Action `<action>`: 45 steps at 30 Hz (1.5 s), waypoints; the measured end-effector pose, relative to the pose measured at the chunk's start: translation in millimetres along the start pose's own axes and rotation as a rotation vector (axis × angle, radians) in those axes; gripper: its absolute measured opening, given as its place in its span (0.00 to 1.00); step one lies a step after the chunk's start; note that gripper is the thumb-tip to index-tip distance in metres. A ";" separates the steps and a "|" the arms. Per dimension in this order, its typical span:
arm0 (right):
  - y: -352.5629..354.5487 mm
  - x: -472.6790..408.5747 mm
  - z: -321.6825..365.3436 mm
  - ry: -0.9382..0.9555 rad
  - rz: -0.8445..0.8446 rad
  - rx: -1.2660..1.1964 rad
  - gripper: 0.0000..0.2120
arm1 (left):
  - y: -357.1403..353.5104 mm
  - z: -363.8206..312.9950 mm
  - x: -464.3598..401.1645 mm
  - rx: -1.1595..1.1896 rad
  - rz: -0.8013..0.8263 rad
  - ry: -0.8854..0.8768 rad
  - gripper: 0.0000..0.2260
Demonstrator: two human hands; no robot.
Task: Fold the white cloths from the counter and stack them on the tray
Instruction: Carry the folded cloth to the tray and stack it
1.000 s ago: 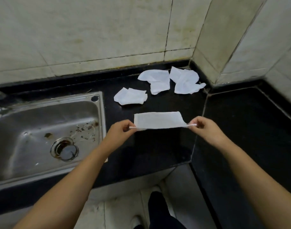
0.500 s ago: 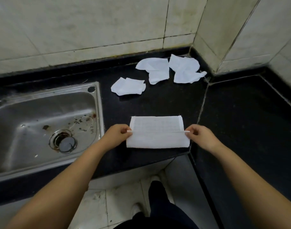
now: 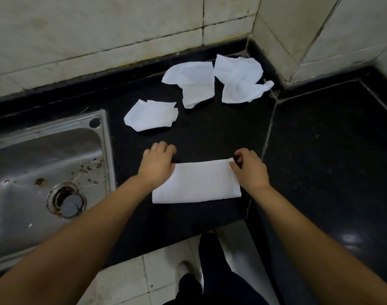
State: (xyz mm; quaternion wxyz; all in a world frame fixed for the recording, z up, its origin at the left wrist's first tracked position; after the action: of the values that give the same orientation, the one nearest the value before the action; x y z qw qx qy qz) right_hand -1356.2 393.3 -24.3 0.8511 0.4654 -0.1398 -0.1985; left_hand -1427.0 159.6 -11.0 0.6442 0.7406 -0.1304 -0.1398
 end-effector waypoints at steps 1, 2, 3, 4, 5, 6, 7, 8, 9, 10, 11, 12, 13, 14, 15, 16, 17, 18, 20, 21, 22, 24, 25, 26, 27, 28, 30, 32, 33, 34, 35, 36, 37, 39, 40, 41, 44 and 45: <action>4.1 6.2 -1.8 -0.007 -0.012 0.015 0.15 | 0.3 -18.2 -7.4 0.020 0.004 -0.117 0.16; 7.3 14.5 -4.2 -0.010 -0.005 0.045 0.16 | -0.4 -38.8 -14.5 0.045 0.023 -0.244 0.18; 9.2 24.4 -7.0 -0.013 0.022 0.091 0.16 | -3.1 -60.2 -20.8 0.069 0.047 -0.369 0.19; 9.1 35.7 -9.9 -0.014 0.057 0.146 0.17 | -7.3 -80.9 -25.6 0.085 0.083 -0.481 0.21; 7.7 46.6 -12.5 -0.012 0.087 0.200 0.18 | -13.1 -99.3 -29.3 0.079 0.126 -0.580 0.23; 5.7 55.4 -14.3 -0.005 0.101 0.244 0.18 | -19.4 -113.9 -32.7 0.042 0.173 -0.659 0.25; 4.5 61.8 -16.3 -0.003 0.099 0.273 0.18 | -24.9 -125.5 -36.0 -0.014 0.212 -0.716 0.26; 3.2 65.0 -16.3 -0.005 0.092 0.285 0.18 | -28.1 -131.9 -39.2 -0.071 0.231 -0.748 0.25; 2.2 65.5 -15.3 -0.012 0.094 0.289 0.16 | -29.2 -134.1 -41.7 -0.120 0.227 -0.766 0.24; 2.5 65.0 -14.6 -0.023 0.104 0.293 0.15 | -28.5 -135.4 -42.9 -0.156 0.212 -0.781 0.22; 2.6 63.6 -14.0 -0.033 0.120 0.295 0.14 | -27.0 -135.1 -42.8 -0.178 0.197 -0.792 0.21; 2.7 61.7 -13.3 -0.045 0.142 0.286 0.13 | -25.1 -133.5 -41.3 -0.184 0.200 -0.793 0.20; 4.6 59.5 -11.9 -0.067 0.165 0.250 0.11 | -22.0 -130.5 -38.9 -0.163 0.215 -0.775 0.19; 7.1 56.6 -11.1 -0.108 0.178 0.172 0.08 | -17.1 -125.5 -36.3 -0.113 0.241 -0.732 0.17; 11.1 53.0 -10.1 -0.168 0.189 0.052 0.05 | -9.4 -119.2 -34.1 -0.025 0.269 -0.654 0.13; 16.5 48.4 -8.2 -0.236 0.200 -0.089 0.03 | 0.7 -112.4 -32.3 0.088 0.289 -0.545 0.08; 22.8 42.5 -4.9 -0.286 0.193 -0.220 0.03 | 11.2 -104.3 -31.5 0.201 0.301 -0.425 0.05; 29.5 35.5 -0.1 -0.304 0.171 -0.323 0.05 | 23.3 -96.4 -31.2 0.313 0.283 -0.315 0.06; 45.5 20.2 17.3 -0.274 0.131 -0.476 0.08 | 48.3 -81.1 -33.8 0.447 0.167 -0.176 0.13; 54.7 12.5 29.8 -0.232 0.109 -0.523 0.08 | 60.2 -73.9 -36.5 0.476 0.092 -0.139 0.15; 64.9 5.4 43.4 -0.180 0.083 -0.550 0.07 | 72.6 -67.7 -39.5 0.493 0.016 -0.108 0.14; 86.4 -6.2 70.8 -0.076 0.019 -0.571 0.04 | 96.9 -57.4 -46.0 0.555 -0.127 -0.034 0.06; 97.6 -9.8 83.2 -0.028 -0.016 -0.579 0.02 | 109.3 -53.1 -48.8 0.610 -0.197 0.007 0.03; 108.3 -11.0 94.2 0.021 -0.048 -0.587 0.01 | 121.2 -49.8 -50.3 0.669 -0.260 0.037 0.01; 117.9 -9.9 103.3 0.071 -0.078 -0.592 0.01 | 131.0 -46.5 -50.6 0.725 -0.306 0.058 0.03; 126.0 -6.9 110.2 0.119 -0.106 -0.595 0.02 | 139.4 -44.4 -48.9 0.783 -0.327 0.066 0.04; 136.4 2.6 116.6 0.191 -0.147 -0.603 0.05 | 149.7 -41.4 -40.2 0.857 -0.340 0.054 0.06; 136.8 16.3 112.4 0.236 -0.149 -0.584 0.04 | 146.0 -39.2 -24.8 0.836 -0.350 -0.009 0.03; 131.6 24.2 105.8 0.248 -0.131 -0.559 0.03 | 138.3 -38.3 -14.9 0.814 -0.345 -0.044 0.01; 123.5 33.4 96.4 0.252 -0.105 -0.531 0.02 | 128.4 -37.7 -2.2 0.787 -0.328 -0.067 0.02; 112.3 42.9 84.2 0.256 -0.077 -0.492 0.02 | 114.8 -36.6 10.6 0.772 -0.290 -0.085 0.03; 99.1 53.0 69.7 0.263 -0.042 -0.438 0.02 | 98.3 -35.0 23.9 0.755 -0.228 -0.098 0.03; 84.2 64.4 53.6 0.269 0.009 -0.369 0.02 | 79.1 -33.2 37.5 0.731 -0.143 -0.112 0.04; 54.4 91.4 20.3 0.262 0.179 -0.243 0.05 | 42.2 -31.7 66.5 0.648 0.049 -0.130 0.05; 41.6 105.1 5.6 0.256 0.265 -0.210 0.07 | 26.0 -31.0 80.1 0.618 0.133 -0.134 0.05; 31.6 117.6 -6.0 0.253 0.334 -0.192 0.09 | 13.0 -30.7 92.2 0.612 0.203 -0.134 0.04; 17.3 134.4 -21.1 0.229 0.417 -0.177 0.09 | -5.3 -28.4 109.1 0.665 0.332 -0.095 0.03; 16.7 131.7 -20.8 0.203 0.411 -0.192 0.09 | -6.4 -26.9 106.7 0.689 0.353 -0.068 0.03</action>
State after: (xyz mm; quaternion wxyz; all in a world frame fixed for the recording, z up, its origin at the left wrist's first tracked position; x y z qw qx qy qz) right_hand -1227.7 355.2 -14.1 0.9237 0.3616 -0.1258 0.0140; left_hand -1317.9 145.3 -17.9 0.3672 0.8746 -0.3165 0.0006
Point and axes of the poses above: each hand's wrist, its own x-axis away from the middle knuckle, its own y-axis out of the back of the hand, z = x × y, the point moved 2 cm from there along -x, towards the middle knuckle, and after that the axes turned 13 degrees about -z, right-handed, at the moved point
